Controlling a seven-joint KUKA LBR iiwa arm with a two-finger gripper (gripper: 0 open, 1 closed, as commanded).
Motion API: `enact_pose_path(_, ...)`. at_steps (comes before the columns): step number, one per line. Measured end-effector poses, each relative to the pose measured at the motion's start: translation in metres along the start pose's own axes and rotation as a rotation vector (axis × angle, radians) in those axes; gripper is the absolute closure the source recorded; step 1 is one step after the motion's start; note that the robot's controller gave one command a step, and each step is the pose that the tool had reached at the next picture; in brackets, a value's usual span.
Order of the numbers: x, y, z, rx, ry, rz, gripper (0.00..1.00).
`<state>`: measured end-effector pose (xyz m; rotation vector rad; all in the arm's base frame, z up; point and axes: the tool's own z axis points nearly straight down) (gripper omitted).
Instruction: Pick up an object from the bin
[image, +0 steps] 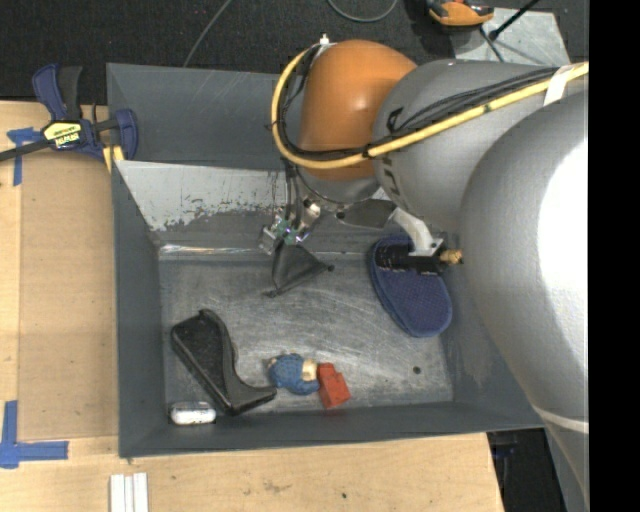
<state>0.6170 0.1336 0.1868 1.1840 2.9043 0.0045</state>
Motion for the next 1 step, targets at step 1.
enact_pose_path(1,-0.0009,0.0006,-0.0038,0.000,-0.001,-0.003,1.00)
